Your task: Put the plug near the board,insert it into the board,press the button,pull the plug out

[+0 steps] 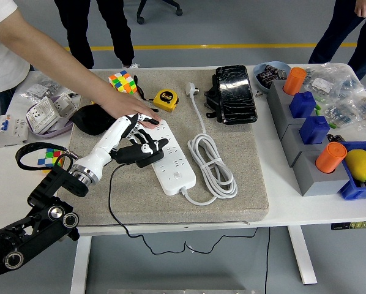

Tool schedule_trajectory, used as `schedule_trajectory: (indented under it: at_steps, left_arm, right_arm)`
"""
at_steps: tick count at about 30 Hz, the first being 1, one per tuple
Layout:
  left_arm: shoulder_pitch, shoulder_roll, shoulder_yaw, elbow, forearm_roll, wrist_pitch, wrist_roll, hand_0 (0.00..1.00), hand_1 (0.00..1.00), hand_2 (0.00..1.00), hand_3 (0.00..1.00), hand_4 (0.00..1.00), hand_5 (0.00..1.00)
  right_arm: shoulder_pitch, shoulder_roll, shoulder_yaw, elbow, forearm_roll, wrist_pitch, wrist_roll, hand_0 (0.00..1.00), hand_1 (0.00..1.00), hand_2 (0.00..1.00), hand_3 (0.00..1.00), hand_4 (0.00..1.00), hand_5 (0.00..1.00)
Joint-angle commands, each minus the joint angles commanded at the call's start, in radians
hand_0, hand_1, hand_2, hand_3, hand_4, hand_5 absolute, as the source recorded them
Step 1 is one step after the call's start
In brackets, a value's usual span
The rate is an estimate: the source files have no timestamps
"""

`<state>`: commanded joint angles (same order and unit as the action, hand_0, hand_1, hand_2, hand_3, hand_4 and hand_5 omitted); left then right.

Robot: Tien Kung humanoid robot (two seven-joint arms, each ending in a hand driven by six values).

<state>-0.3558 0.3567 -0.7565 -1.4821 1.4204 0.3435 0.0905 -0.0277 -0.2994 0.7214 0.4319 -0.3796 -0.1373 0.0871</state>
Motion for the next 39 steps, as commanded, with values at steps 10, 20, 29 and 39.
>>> schedule_trajectory:
  at_steps: [10, 20, 29, 39]
  left_arm:
    - [0.000, 0.004, -0.016, -0.054, 0.009, -0.093, 0.132, 0.056, 0.070, 0.140, 0.721, 0.941, 0.521]
    - [-0.007, 0.007, -0.030, -0.102, 0.051, -0.201, 0.270, 0.051, 0.070, 0.138, 0.702, 0.860, 0.293]
    - [-0.016, 0.012, -0.033, -0.138, 0.085, -0.264, 0.363, 0.050, 0.069, 0.147, 0.708, 0.790, 0.180]
    - [-0.045, 0.017, -0.008, -0.161, 0.105, -0.310, 0.423, 0.051, 0.081, 0.159, 0.725, 0.550, 0.002]
  right_arm:
    - [-0.001, -0.001, -0.002, 0.001, 0.000, 0.001, -0.001, 0.567, 0.644, 0.619, 0.538, 0.916, 0.469]
    - [0.001, -0.003, 0.002, 0.002, -0.001, 0.001, -0.001, 0.567, 0.645, 0.618, 0.538, 0.915, 0.469]
    - [0.002, -0.004, -0.004, 0.002, 0.001, 0.001, -0.001, 0.567, 0.644, 0.619, 0.538, 0.915, 0.469]
    - [0.005, -0.009, -0.006, 0.002, 0.002, 0.001, -0.001, 0.567, 0.644, 0.619, 0.538, 0.915, 0.469]
